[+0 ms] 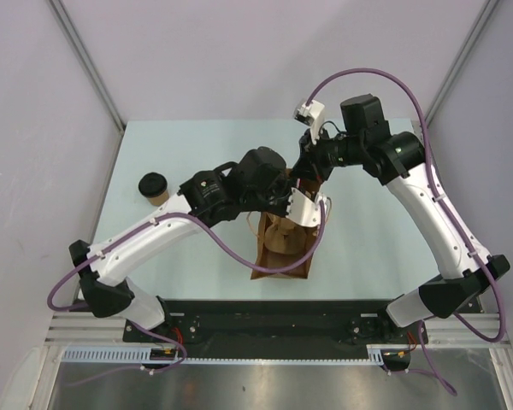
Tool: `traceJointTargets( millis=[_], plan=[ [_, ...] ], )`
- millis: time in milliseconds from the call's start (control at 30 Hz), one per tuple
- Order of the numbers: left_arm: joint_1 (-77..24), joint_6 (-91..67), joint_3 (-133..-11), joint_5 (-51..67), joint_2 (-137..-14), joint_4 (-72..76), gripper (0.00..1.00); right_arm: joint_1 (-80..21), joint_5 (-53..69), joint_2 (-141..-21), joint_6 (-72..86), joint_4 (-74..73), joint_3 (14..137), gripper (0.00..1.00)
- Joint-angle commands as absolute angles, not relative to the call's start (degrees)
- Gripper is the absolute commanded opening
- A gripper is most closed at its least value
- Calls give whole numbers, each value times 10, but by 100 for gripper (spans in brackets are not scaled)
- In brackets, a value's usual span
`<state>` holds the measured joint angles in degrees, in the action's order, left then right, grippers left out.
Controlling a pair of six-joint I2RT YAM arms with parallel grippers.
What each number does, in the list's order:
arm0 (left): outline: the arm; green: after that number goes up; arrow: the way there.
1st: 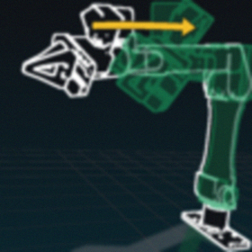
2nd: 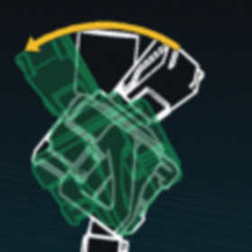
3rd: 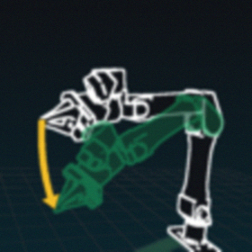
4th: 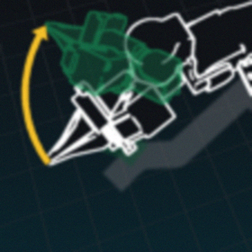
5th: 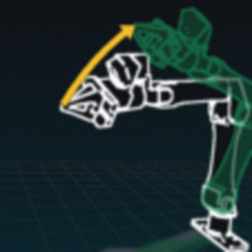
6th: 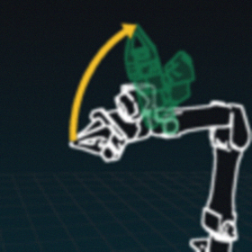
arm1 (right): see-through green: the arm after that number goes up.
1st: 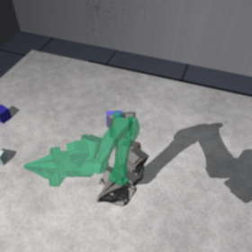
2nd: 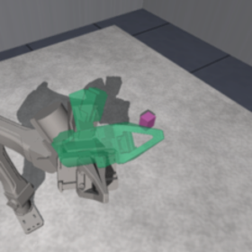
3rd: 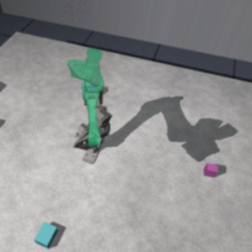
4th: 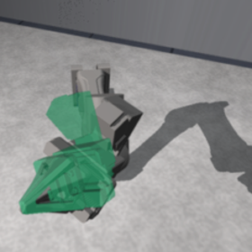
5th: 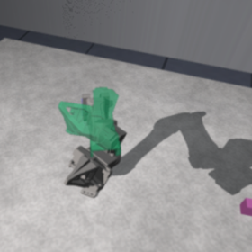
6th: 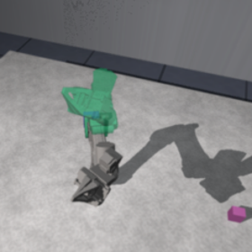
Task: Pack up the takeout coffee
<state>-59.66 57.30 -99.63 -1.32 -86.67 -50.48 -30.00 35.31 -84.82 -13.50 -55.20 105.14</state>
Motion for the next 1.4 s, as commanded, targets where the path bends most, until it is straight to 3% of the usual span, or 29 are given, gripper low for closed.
traceJointTargets(
  millis=[0, 200, 333, 600, 867, 1367],
  plan=[
    [-571, 539, -974, 10, -872, -470, 0, -293, 397, -836, -120, -541, 1031, 0],
    [-545, 545, -966, 40, -886, -476, 0, -279, 416, -841, -134, -517, 1019, 0],
    [-549, 544, -1038, 47, -905, -524, 0, -278, 395, -859, -131, -520, 1030, 0],
    [-607, 547, -1167, -23, -953, -628, 0, -283, 316, -862, -94, -500, 1022, 0],
    [-627, 521, -1212, -69, -984, -657, 0, -285, 276, -858, -85, -496, 1016, 0],
    [-566, 535, -1041, 26, -966, -528, 0, -299, 359, -804, -98, -451, 964, 0]
  ],
)
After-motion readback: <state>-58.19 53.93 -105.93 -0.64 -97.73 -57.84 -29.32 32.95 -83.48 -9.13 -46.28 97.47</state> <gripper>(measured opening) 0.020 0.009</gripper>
